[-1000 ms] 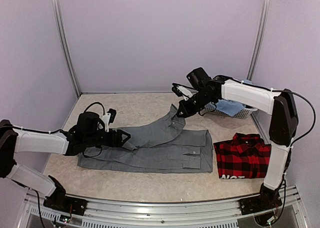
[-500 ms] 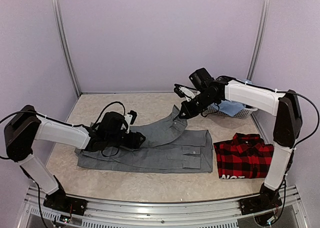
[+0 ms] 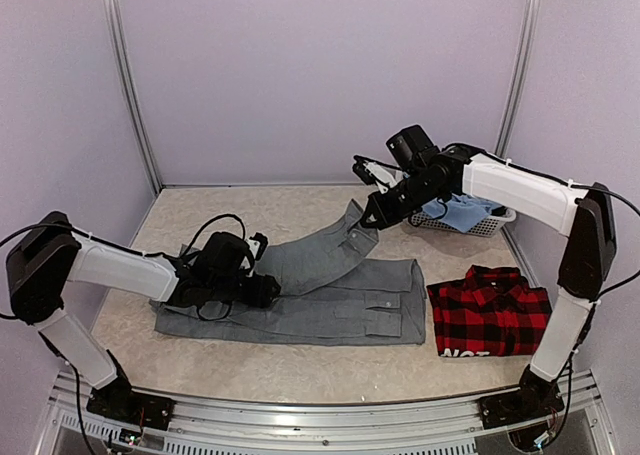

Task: Fold and stack the long sleeve shirts
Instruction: Fold the sleeve of the rectangle-folded shirt.

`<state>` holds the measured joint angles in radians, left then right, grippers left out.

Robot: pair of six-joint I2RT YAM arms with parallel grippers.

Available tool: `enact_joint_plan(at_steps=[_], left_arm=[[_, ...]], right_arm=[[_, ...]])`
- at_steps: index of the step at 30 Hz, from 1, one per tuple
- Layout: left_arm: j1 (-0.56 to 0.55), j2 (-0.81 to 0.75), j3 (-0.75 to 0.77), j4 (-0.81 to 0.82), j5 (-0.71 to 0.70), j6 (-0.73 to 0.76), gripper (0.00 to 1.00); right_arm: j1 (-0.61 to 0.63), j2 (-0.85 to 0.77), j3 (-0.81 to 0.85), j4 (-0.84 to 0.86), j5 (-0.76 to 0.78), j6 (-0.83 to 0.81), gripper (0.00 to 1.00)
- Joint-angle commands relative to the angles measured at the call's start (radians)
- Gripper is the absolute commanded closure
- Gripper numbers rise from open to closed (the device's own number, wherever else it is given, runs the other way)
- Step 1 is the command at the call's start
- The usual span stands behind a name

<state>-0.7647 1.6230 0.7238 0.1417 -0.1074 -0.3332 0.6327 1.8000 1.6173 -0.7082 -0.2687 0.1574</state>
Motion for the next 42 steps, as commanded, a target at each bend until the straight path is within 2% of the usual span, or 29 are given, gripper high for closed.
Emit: enact_joint_plan(at_steps=[1, 18, 25, 29, 34, 42], left_arm=[[-0.004, -0.093, -0.061, -0.060, -0.041, -0.035, 0.32], [0.032, -0.249, -0.207, -0.083, -0.061, -0.072, 0.35], [0.062, -0.443, -0.209, -0.086, -0.022, -0.066, 0.29], [0.136, -0.590, -0.192, -0.111, -0.024, -0.091, 0.21], [0.257, -0.671, -0.139, -0.184, -0.048, -0.133, 0.12], [0.464, -0.698, -0.083, -0.260, 0.014, -0.208, 0.11]], right_arm=[[-0.006, -0.047, -0.006, -0.031, -0.011, 0.003, 1.00], [0.038, -0.080, -0.011, 0.076, -0.322, 0.060, 1.00], [0.116, -0.059, 0.069, 0.060, -0.348, 0.063, 1.00], [0.187, -0.024, 0.148, 0.027, -0.326, 0.056, 1.00], [0.275, 0.016, 0.245, 0.022, -0.355, 0.067, 1.00], [0.391, 0.100, 0.455, 0.005, -0.425, 0.095, 1.00]])
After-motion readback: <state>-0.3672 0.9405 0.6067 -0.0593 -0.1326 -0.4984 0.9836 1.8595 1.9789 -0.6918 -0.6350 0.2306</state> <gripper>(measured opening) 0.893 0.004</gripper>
